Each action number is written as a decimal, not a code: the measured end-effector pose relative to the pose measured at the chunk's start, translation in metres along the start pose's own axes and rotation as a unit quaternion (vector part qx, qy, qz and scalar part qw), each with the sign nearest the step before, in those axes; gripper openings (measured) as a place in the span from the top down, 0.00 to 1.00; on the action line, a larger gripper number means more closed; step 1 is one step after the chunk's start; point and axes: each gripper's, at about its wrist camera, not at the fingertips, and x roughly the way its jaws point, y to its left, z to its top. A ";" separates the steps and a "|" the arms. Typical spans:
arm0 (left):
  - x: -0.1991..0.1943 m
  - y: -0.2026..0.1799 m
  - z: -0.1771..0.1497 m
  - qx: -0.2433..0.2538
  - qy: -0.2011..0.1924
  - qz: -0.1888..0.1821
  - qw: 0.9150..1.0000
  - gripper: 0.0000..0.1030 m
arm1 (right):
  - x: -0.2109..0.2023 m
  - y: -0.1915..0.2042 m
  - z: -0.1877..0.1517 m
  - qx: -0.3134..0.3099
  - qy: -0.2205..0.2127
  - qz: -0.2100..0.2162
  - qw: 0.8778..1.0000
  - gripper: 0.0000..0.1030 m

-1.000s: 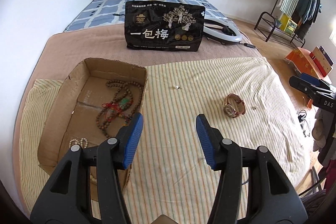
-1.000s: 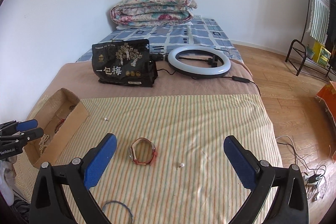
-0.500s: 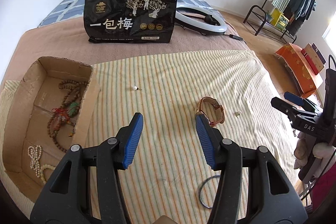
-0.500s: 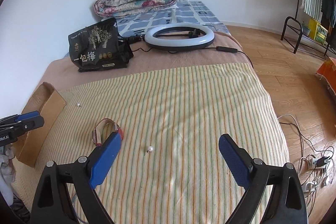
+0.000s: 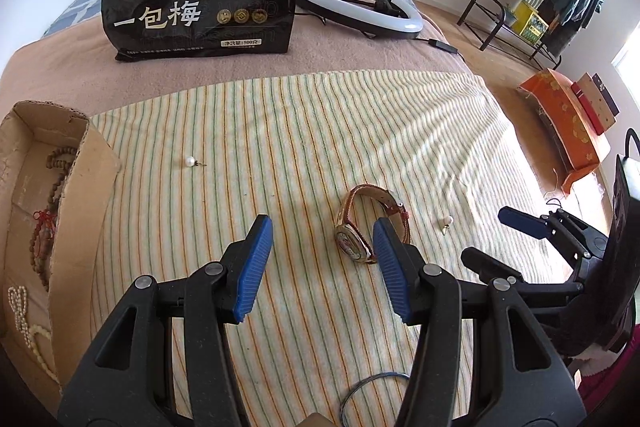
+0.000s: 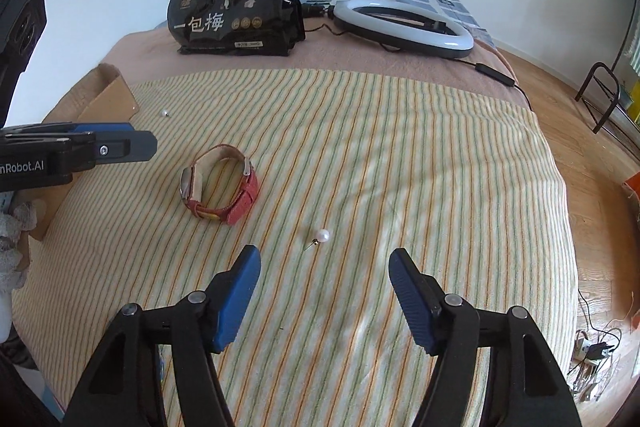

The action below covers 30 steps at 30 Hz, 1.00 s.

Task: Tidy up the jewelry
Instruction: 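Move the left tool to the red-strap watch while the right tool approaches a pearl earring, then grasp the red-strap watch with the left tool while the right tool grasps the pearl earring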

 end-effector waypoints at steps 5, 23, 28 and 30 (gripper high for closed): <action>0.017 -0.005 0.002 0.007 0.014 0.003 1.000 0.48 | 0.010 -0.002 0.000 0.004 0.012 0.002 1.000 0.47; 0.057 -0.003 0.008 -0.002 0.044 0.009 0.999 0.60 | 0.036 0.001 0.010 0.009 0.026 0.021 0.999 0.79; 0.060 -0.007 0.009 -0.006 0.048 -0.006 0.999 0.83 | 0.035 0.003 0.009 0.009 0.027 0.025 0.999 0.92; 0.060 -0.011 0.009 -0.002 0.048 -0.012 0.999 0.90 | 0.035 0.004 0.008 0.008 0.026 0.027 0.999 0.92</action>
